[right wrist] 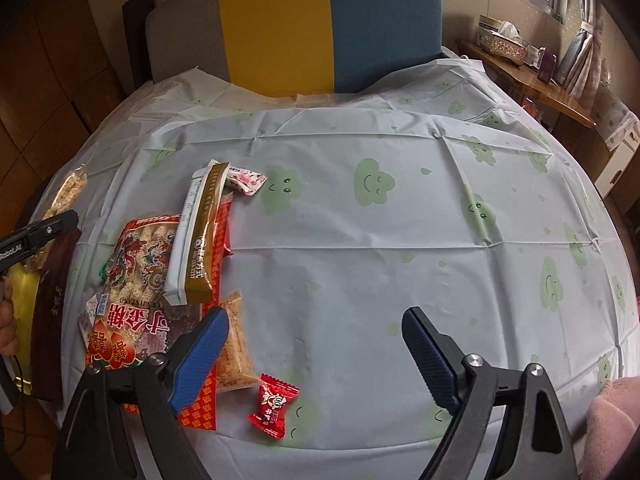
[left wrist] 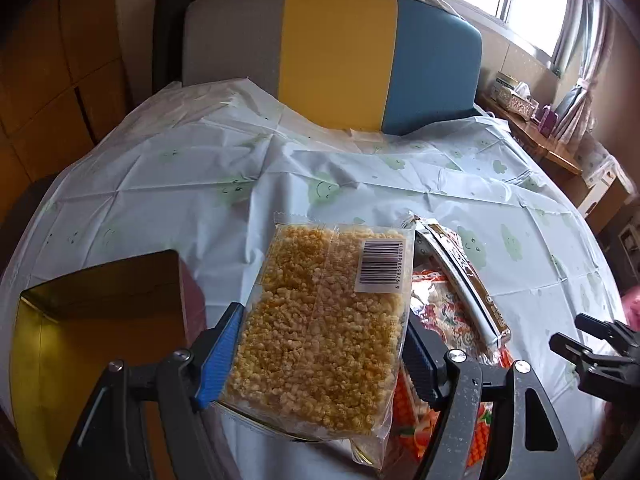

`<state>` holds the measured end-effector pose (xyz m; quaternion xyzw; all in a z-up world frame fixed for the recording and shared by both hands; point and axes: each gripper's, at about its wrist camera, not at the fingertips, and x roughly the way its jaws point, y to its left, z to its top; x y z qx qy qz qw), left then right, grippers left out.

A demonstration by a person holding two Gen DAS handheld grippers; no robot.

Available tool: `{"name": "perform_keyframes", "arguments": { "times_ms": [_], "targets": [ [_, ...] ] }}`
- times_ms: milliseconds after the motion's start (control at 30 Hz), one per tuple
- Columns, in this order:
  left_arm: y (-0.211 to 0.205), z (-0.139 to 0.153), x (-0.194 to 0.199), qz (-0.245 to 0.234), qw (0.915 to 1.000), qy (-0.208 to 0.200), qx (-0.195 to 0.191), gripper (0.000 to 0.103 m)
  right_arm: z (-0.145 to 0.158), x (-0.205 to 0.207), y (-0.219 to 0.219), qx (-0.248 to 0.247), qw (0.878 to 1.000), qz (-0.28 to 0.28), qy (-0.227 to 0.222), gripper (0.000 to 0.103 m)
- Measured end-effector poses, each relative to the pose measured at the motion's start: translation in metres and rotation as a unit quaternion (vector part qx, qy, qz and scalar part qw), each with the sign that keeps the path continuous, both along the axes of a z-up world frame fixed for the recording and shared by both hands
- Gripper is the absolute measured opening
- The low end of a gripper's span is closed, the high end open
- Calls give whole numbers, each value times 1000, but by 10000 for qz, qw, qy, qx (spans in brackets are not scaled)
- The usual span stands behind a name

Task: Organize snacks
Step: 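Drop the rice-cracker bar into the gold box while the right gripper grasps the gold stick pack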

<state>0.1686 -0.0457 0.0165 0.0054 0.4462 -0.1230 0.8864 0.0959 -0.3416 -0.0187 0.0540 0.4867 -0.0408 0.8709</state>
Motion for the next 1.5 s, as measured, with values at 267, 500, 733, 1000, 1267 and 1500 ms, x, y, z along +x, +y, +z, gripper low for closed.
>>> {"name": "perform_keyframes", "arguments": {
  "times_ms": [267, 500, 733, 1000, 1267, 1500],
  "targets": [
    [100, 14, -36, 1048, 9939, -87, -340, 74, -2, 11, 31, 49, 9988, 486, 4, 74],
    [160, -19, -28, 1996, 9785, 454, -272, 74, 1, 47, 60, -22, 9976, 656, -206, 74],
    [143, -36, 10, 2067, 9770, 522, -110, 76, -14, 79, 70, -84, 9961, 801, -369, 74],
    [120, -39, 3, 2077, 9770, 324, 346, 76, -36, 89, 71, 62, 9936, 1121, -118, 29],
    [100, -24, -46, 1849, 9820, -66, 382, 76, -39, 87, 80, -209, 9916, 1279, -27, 29],
    [90, -25, -84, 1686, 9847, -44, 449, 76, -39, 83, 86, -318, 9887, 1467, 5, 29]
  ]
}}
